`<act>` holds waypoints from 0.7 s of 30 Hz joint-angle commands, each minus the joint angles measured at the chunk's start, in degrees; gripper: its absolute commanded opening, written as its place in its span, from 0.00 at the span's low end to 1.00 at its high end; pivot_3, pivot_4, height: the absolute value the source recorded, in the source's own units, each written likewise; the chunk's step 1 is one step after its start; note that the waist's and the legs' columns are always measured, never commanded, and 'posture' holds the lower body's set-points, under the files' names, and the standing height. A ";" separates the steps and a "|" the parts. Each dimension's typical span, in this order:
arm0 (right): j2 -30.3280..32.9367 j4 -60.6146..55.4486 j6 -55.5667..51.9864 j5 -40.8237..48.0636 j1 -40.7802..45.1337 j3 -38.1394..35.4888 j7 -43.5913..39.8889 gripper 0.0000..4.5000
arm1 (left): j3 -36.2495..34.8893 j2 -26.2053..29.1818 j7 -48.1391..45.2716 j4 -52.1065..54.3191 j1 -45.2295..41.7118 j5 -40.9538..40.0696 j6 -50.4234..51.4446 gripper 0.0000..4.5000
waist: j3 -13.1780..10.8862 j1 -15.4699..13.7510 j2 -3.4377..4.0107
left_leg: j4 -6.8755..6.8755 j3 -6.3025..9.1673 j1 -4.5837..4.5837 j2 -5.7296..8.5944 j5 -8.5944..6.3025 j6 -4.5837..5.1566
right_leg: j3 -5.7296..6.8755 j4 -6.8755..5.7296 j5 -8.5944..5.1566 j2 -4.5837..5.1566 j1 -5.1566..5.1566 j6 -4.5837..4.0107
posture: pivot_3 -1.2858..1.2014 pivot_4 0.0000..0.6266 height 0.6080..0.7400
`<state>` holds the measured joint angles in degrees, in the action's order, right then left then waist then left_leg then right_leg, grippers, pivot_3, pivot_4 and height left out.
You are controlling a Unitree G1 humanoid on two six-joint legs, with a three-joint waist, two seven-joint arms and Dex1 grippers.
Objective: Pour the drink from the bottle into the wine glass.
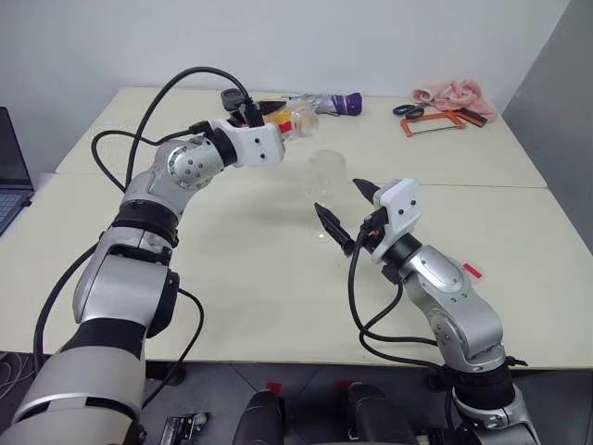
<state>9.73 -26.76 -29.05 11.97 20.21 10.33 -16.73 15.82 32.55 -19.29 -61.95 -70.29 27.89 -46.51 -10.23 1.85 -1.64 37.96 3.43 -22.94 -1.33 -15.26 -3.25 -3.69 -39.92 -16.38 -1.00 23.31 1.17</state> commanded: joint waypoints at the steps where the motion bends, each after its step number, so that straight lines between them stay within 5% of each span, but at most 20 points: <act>1: -0.62 -1.36 1.63 -0.66 0.11 -0.02 0.58 1.00 | 0.17 0.75 2.61 -0.34 -3.63 0.74 -1.55 0.38 | 0.00 0.01 0.00 | 0.00 0.00 0.00 0.00 0.00 0.00 | 0.00 0.00 0.00 0.00 0.00 0.00 | 0.52 0.24 1.00; 21: 0.91 -4.59 9.93 -3.89 -7.52 -1.79 0.81 1.00 | 4.22 0.77 8.20 -3.38 -8.26 5.67 -4.61 0.38 | 0.00 -0.02 0.00 | 0.00 0.00 -0.01 0.04 0.00 0.00 | 0.01 -0.01 0.00 0.03 0.00 0.00 | 0.52 0.24 1.00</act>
<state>10.57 -27.78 -21.11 7.74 12.64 9.94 -16.16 20.40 32.50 -12.86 -65.94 -75.41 33.78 -50.37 -10.23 1.83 -1.64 37.97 3.42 -22.95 -1.29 -15.26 -3.25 -3.68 -39.92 -16.38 -0.97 23.31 1.17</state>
